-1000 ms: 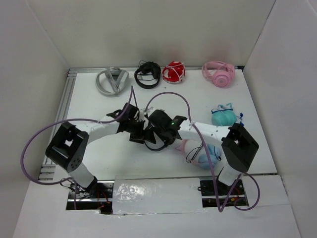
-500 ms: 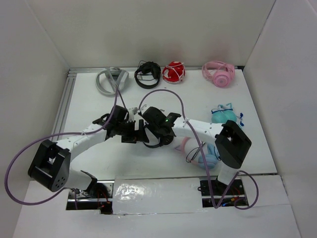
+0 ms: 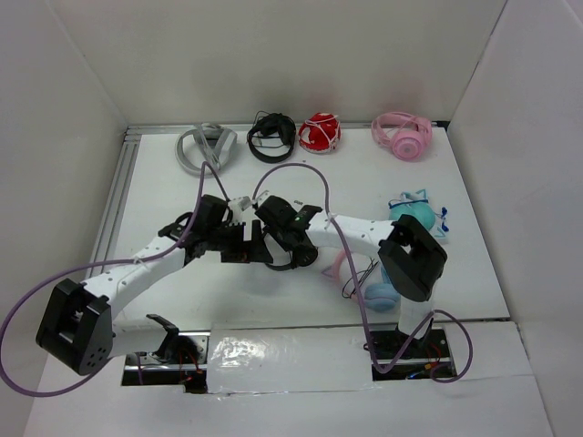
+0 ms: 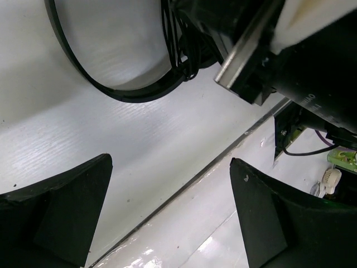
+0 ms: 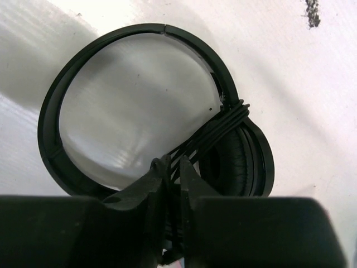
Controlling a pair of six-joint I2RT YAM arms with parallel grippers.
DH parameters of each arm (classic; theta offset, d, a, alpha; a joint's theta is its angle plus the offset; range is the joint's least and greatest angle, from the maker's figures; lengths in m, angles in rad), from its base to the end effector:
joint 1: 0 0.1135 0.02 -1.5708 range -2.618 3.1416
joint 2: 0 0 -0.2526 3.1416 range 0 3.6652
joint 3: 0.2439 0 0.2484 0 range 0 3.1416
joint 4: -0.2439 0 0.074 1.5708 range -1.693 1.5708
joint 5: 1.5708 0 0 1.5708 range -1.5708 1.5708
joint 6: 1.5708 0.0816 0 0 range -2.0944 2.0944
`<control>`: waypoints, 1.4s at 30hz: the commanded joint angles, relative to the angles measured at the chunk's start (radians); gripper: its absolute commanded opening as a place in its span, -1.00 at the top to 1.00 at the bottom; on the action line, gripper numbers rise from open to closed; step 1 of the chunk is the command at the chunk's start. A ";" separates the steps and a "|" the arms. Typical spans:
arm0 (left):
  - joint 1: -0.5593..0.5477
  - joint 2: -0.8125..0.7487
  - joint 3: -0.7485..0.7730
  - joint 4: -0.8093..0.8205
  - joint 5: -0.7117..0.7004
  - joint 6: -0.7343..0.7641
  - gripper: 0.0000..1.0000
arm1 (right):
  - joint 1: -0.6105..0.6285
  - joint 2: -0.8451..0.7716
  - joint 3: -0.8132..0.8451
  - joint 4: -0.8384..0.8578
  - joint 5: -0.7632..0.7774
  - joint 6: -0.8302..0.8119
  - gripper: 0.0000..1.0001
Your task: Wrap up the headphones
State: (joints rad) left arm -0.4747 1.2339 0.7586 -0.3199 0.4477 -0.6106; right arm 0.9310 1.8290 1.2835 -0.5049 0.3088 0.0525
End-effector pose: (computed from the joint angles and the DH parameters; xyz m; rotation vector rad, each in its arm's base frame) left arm 0.2343 -0.1601 0.1896 0.0625 2.5203 -1.0189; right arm 0.2570 0.3038 0.1523 -0.9856 2.3454 -0.0292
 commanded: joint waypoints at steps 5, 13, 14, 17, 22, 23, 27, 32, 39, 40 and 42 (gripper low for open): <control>-0.002 -0.056 -0.018 -0.007 0.022 -0.012 -0.99 | -0.001 0.023 0.063 0.006 0.073 0.046 0.46; -0.001 -0.116 -0.030 -0.041 -0.004 -0.017 -0.99 | 0.000 0.013 0.048 0.062 0.108 0.055 0.27; -0.001 -0.120 -0.031 -0.045 -0.004 -0.018 -0.99 | -0.001 0.016 0.053 0.060 0.118 0.056 0.25; -0.002 -0.137 -0.038 -0.053 -0.009 -0.021 -0.99 | -0.003 0.036 0.073 0.059 0.142 0.056 0.21; -0.001 -0.160 -0.044 -0.064 -0.017 -0.023 -0.99 | -0.015 0.036 0.077 0.078 0.196 0.055 0.11; -0.002 -0.162 -0.044 -0.065 -0.017 -0.023 -0.99 | -0.027 0.036 0.080 0.080 0.190 0.056 0.11; 0.001 -0.162 -0.041 -0.070 -0.015 -0.021 -0.99 | -0.052 0.024 0.079 0.103 0.197 0.066 0.09; -0.001 -0.151 -0.035 -0.071 -0.014 -0.021 -0.99 | -0.073 0.045 0.109 0.128 0.220 0.053 0.05; 0.001 -0.157 -0.030 -0.085 -0.018 -0.021 -0.99 | -0.092 0.093 0.132 0.129 0.193 0.061 0.11; -0.001 -0.160 -0.028 -0.085 -0.017 -0.020 -0.99 | -0.092 0.090 0.129 0.137 0.194 0.063 0.11; 0.001 -0.162 -0.027 -0.084 -0.012 -0.018 -0.99 | -0.096 0.076 0.125 0.147 0.191 0.067 0.11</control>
State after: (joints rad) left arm -0.4747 1.0912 0.7174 -0.4034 0.4297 -0.6323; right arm 0.8429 1.9160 1.3781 -0.4084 0.4923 0.1005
